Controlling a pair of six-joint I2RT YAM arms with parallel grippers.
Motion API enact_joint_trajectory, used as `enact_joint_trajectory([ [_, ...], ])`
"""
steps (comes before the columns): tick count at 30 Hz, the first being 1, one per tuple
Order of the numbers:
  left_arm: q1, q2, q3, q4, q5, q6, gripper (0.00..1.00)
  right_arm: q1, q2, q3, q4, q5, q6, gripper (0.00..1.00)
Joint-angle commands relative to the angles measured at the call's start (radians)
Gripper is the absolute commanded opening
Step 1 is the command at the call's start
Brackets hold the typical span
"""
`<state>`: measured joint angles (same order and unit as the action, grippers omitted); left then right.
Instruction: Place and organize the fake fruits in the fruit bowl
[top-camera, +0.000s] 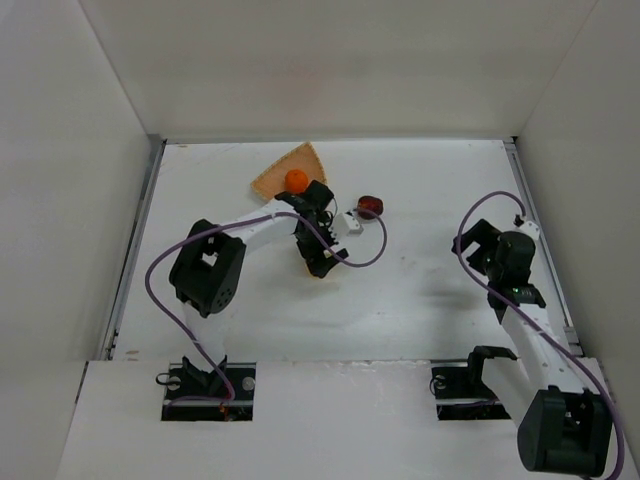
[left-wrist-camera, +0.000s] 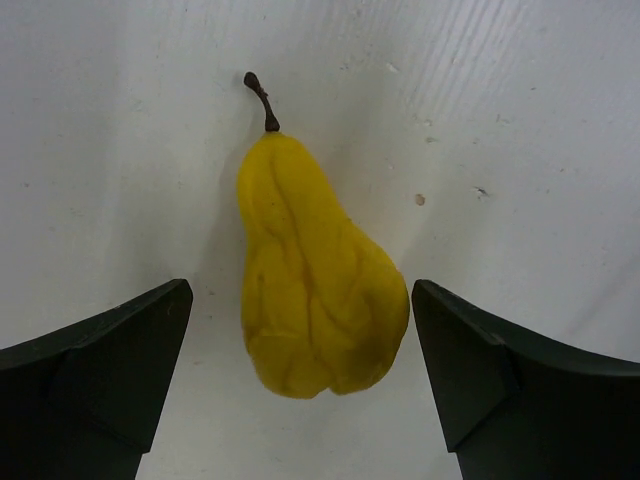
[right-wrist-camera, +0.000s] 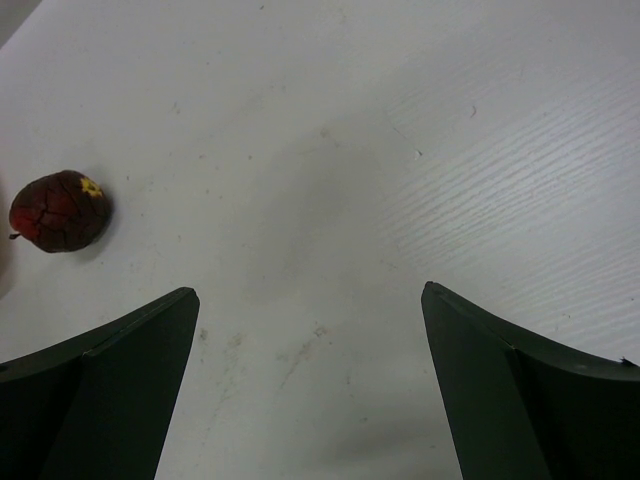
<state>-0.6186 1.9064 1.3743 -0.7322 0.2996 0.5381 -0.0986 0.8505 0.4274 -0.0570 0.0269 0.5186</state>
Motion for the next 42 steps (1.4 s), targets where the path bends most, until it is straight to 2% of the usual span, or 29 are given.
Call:
enact_joint_trajectory([
  [1, -0.008, 0.000, -0.021, 0.033, -0.025, 0.016, 0.88, -0.008, 0.001, 0.014, 0.000, 0.015, -0.017, 1.00],
  [2, -0.010, -0.001, -0.023, 0.033, -0.022, 0.016, 0.78, -0.008, 0.005, 0.014, 0.003, 0.016, -0.019, 1.00],
  [3, -0.010, -0.003, -0.023, 0.033, -0.017, 0.016, 0.63, -0.008, 0.012, 0.016, 0.006, 0.016, -0.019, 1.00],
  [4, -0.010, -0.004, -0.021, 0.039, -0.019, 0.014, 0.40, -0.008, 0.018, 0.017, 0.009, 0.016, -0.019, 1.00],
  [5, -0.005, -0.004, -0.015, 0.050, -0.027, 0.005, 0.26, -0.008, 0.025, 0.020, 0.013, 0.016, -0.017, 1.00],
  [11, 0.064, -0.104, 0.031, 0.157, -0.050, -0.039, 0.24, -0.003, 0.087, 0.043, 0.040, 0.016, -0.019, 1.00],
  [16, 0.156, -0.175, 0.046, 0.396, -0.128, -0.081, 0.25, 0.000, 0.186, 0.079, 0.085, 0.016, -0.015, 1.00],
  [23, 0.314, 0.014, 0.215, 0.635, -0.290, -0.138, 0.28, 0.035, 0.372, 0.195, 0.109, 0.007, -0.019, 1.00],
  [27, 0.351, 0.143, 0.302, 0.665, -0.307, -0.145, 0.32, 0.056, 0.462, 0.267, 0.102, 0.002, -0.019, 1.00],
  [31, 0.365, 0.207, 0.338, 0.657, -0.307, -0.158, 0.37, 0.075, 0.518, 0.323, 0.092, 0.002, -0.022, 1.00],
  [33, 0.368, 0.214, 0.332, 0.652, -0.307, -0.165, 0.44, 0.079, 0.535, 0.341, 0.089, 0.002, -0.022, 1.00],
  [37, 0.374, 0.184, 0.292, 0.654, -0.304, -0.175, 0.72, 0.115, 0.558, 0.375, 0.100, 0.002, -0.026, 1.00],
  [39, 0.380, 0.165, 0.273, 0.653, -0.303, -0.178, 0.83, 0.173, 0.581, 0.405, 0.115, 0.001, -0.029, 1.00],
  [42, 0.389, 0.138, 0.250, 0.652, -0.309, -0.181, 0.95, 0.286, 0.657, 0.483, 0.137, -0.002, -0.042, 1.00],
])
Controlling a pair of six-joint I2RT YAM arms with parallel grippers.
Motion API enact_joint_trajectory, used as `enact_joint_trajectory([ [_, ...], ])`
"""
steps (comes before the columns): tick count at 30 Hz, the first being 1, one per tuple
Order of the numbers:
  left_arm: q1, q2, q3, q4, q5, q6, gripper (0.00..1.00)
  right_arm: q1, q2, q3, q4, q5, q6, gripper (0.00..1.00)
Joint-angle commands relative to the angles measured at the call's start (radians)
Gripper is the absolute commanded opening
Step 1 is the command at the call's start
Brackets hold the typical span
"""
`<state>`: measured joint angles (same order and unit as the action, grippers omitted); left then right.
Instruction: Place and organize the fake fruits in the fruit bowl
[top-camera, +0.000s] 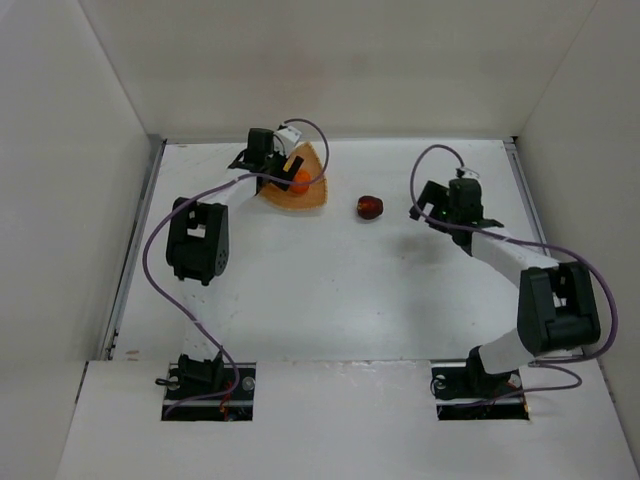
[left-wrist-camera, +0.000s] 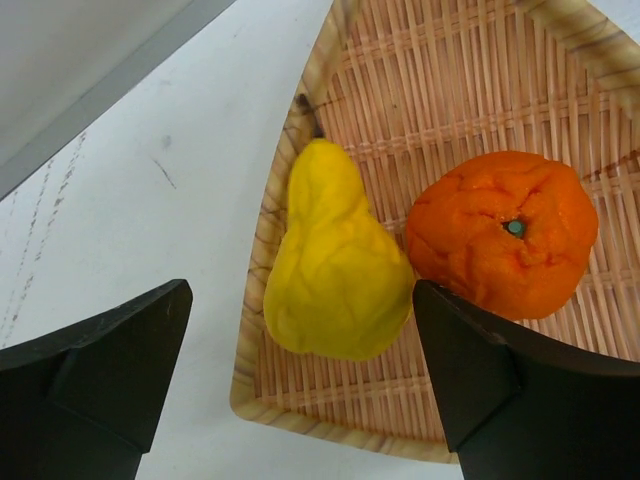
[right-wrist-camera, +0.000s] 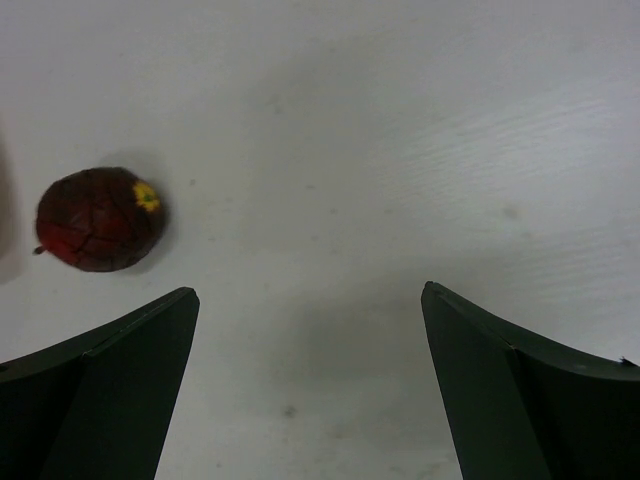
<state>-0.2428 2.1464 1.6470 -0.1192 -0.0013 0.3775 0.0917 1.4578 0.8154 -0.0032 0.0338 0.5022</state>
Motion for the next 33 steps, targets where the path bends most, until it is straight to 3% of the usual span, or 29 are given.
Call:
enact_joint_trajectory([
  [1, 0.017, -0.111, -0.030, 0.038, -0.009, -0.025, 0.96, 0.134, 0.088, 0.131, 0.088, -0.009, -0.030, 1.00],
  [7, 0.041, -0.186, -0.059, 0.009, -0.028, -0.055, 0.98, 0.262, 0.360, 0.402, 0.037, -0.012, -0.005, 1.00],
  [12, 0.078, -0.249, -0.093, -0.034, -0.052, -0.060, 0.99, 0.292, 0.525, 0.588, -0.104, 0.014, 0.033, 1.00],
  [22, 0.145, -0.316, -0.141, -0.077, -0.046, -0.104, 0.98, 0.312, 0.611, 0.717, -0.267, 0.100, -0.028, 1.00],
  [27, 0.168, -0.326, -0.150, -0.083, -0.040, -0.129, 0.98, 0.319, 0.673, 0.800, -0.327, 0.100, -0.054, 0.68],
  [30, 0.188, -0.338, -0.164, -0.083, -0.035, -0.137, 0.98, 0.322, 0.661, 0.795, -0.325, 0.089, -0.057, 0.41],
  [31, 0.196, -0.339, -0.168, -0.083, -0.035, -0.138, 0.98, 0.325, 0.653, 0.797, -0.325, 0.089, -0.063, 0.27],
  [33, 0.213, -0.344, -0.179, -0.083, -0.035, -0.144, 0.98, 0.340, 0.632, 0.812, -0.322, 0.086, -0.073, 0.13],
])
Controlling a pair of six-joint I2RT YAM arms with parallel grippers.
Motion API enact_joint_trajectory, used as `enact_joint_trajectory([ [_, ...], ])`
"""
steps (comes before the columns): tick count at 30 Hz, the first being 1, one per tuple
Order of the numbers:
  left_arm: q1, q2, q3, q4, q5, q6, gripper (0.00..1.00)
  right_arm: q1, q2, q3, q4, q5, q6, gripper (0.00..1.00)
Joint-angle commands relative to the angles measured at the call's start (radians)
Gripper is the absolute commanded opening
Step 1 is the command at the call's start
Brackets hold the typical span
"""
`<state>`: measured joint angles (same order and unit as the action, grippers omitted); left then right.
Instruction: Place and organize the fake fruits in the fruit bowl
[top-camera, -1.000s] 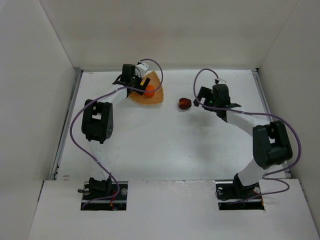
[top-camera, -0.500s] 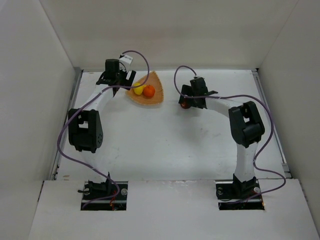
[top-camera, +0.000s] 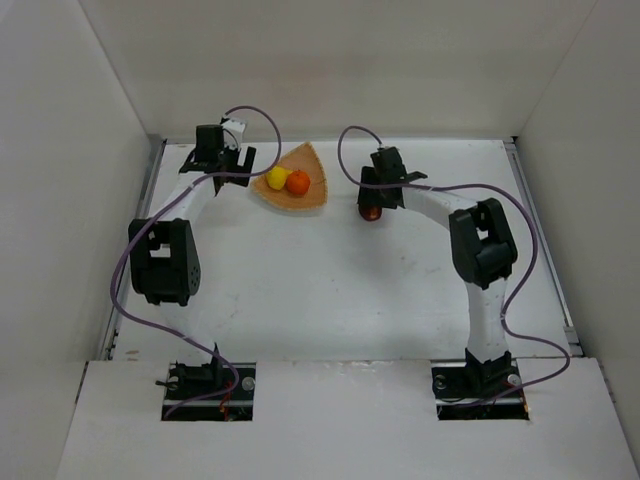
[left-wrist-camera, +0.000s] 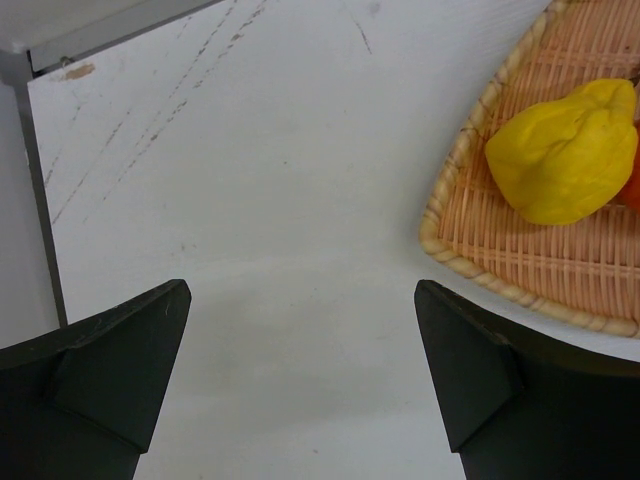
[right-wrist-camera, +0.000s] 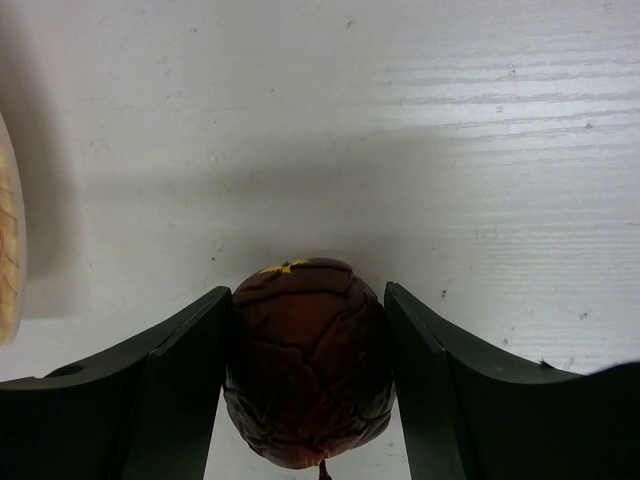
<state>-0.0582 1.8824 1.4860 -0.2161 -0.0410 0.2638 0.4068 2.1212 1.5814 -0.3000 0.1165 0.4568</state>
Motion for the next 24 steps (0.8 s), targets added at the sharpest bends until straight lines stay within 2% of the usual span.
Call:
enact_joint_trajectory([
  [1, 0.037, -0.081, -0.023, 0.014, 0.004, -0.037, 0.98, 0.037, -0.043, 0.061, -0.019, -0.009, -0.035, 0.11],
  [6, 0.083, -0.085, -0.043, 0.014, 0.004, -0.077, 0.98, 0.128, -0.050, 0.190, 0.067, -0.040, -0.040, 0.11],
  [10, 0.100, -0.089, -0.066, 0.014, 0.004, -0.097, 0.98, 0.160, 0.040, 0.274, 0.171, -0.043, 0.068, 0.12],
  [18, 0.111, -0.094, -0.072, 0.027, 0.004, -0.086, 0.98, 0.200, 0.149, 0.338, 0.185, -0.026, 0.187, 0.13],
  [23, 0.113, -0.082, -0.064, 0.027, 0.004, -0.095, 0.98, 0.204, 0.169, 0.338, 0.200, -0.008, 0.213, 0.23],
  [24, 0.113, -0.081, -0.064, 0.027, 0.004, -0.095, 0.98, 0.204, 0.171, 0.338, 0.209, -0.012, 0.215, 0.30],
])
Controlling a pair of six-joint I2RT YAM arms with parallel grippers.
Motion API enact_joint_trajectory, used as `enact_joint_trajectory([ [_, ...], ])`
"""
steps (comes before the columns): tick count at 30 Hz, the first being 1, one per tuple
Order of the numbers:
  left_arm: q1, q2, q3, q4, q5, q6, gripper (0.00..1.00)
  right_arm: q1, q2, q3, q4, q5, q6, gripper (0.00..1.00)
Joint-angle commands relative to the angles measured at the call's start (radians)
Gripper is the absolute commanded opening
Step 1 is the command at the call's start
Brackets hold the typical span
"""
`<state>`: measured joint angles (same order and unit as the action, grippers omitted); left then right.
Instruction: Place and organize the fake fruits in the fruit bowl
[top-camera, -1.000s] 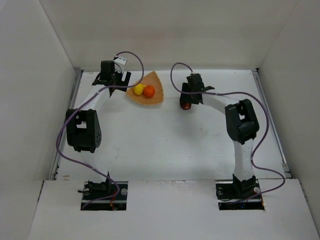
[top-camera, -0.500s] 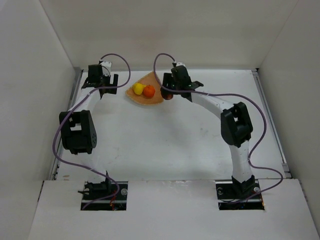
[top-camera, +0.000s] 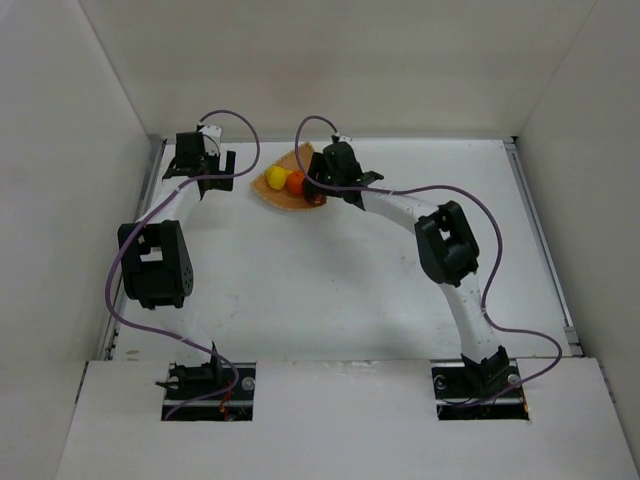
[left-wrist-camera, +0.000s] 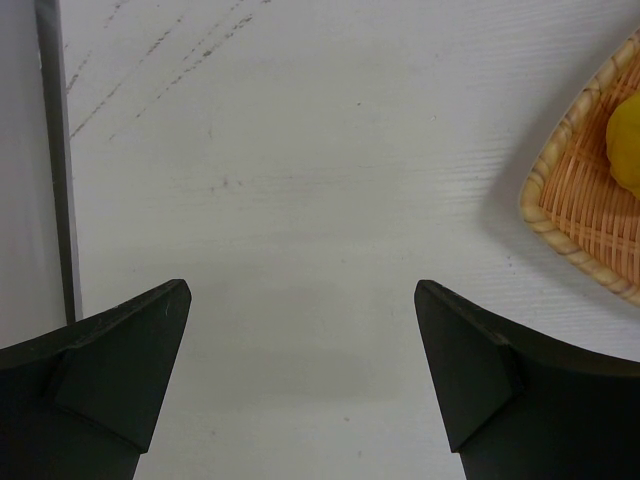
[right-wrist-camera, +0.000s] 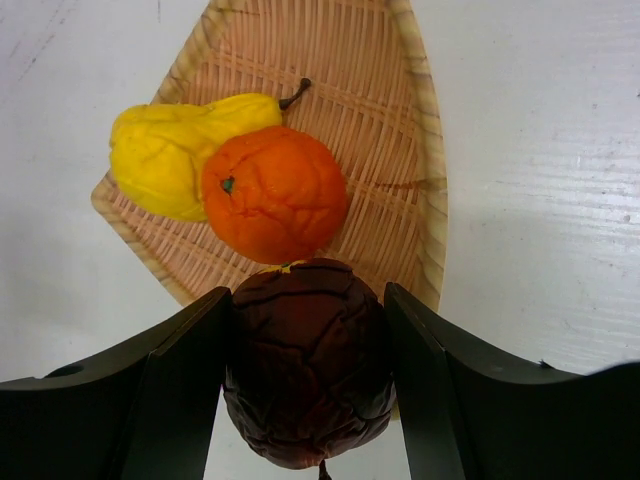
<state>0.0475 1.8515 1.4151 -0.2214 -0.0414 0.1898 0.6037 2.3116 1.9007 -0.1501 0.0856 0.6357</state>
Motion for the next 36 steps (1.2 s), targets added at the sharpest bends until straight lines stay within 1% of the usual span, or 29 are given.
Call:
enact_joint_trajectory([
  [1, 0.005, -0.051, 0.007, 0.033, 0.005, -0.021, 0.98, 0.008, -0.018, 0.017, 0.070, 0.014, 0.038, 0.39],
  [2, 0.005, -0.051, 0.005, 0.033, 0.005, -0.023, 0.98, 0.008, -0.020, 0.015, 0.082, 0.011, 0.038, 0.47],
  [3, 0.005, -0.051, 0.004, 0.033, 0.005, -0.023, 0.98, 0.008, -0.024, 0.011, 0.093, 0.006, 0.041, 0.60],
  [4, 0.005, -0.052, 0.002, 0.033, 0.005, -0.024, 0.98, 0.006, -0.033, 0.005, 0.106, 0.002, 0.044, 0.85],
  [5, 0.007, -0.054, 0.002, 0.033, 0.005, -0.024, 0.98, 0.001, -0.047, -0.003, 0.116, -0.007, 0.045, 1.00],
  [8, 0.013, -0.066, 0.001, 0.028, 0.005, -0.026, 0.98, -0.015, -0.106, -0.043, 0.153, -0.030, 0.047, 1.00],
  [12, 0.025, -0.087, -0.001, 0.016, 0.015, -0.026, 1.00, -0.051, -0.259, -0.153, 0.201, -0.033, 0.038, 1.00],
  [17, 0.054, -0.126, -0.011, -0.015, 0.057, -0.062, 1.00, -0.127, -0.544, -0.406, 0.268, -0.030, -0.014, 1.00],
  [20, 0.077, -0.155, -0.036, -0.021, 0.043, -0.113, 1.00, -0.237, -0.732, -0.595, 0.259, -0.035, -0.062, 1.00],
  [23, 0.119, -0.181, -0.064, -0.029, 0.035, -0.176, 1.00, -0.386, -0.891, -0.771, 0.184, -0.038, -0.105, 1.00],
  [26, 0.185, -0.190, -0.080, -0.036, 0.047, -0.251, 1.00, -0.561, -1.021, -0.905, 0.074, -0.038, -0.119, 1.00],
  [27, 0.209, -0.195, -0.085, -0.036, 0.054, -0.277, 1.00, -0.624, -1.067, -0.952, 0.055, -0.038, -0.123, 1.00],
  [30, 0.272, -0.201, -0.093, -0.032, 0.090, -0.328, 1.00, -0.759, -1.179, -1.066, 0.046, -0.046, -0.129, 1.00],
  [33, 0.314, -0.198, -0.070, -0.052, 0.138, -0.348, 1.00, -0.845, -1.256, -1.141, 0.052, -0.070, -0.139, 1.00],
  [36, 0.321, -0.195, -0.056, -0.082, 0.164, -0.329, 0.99, -0.885, -1.297, -1.180, 0.052, -0.086, -0.149, 1.00],
])
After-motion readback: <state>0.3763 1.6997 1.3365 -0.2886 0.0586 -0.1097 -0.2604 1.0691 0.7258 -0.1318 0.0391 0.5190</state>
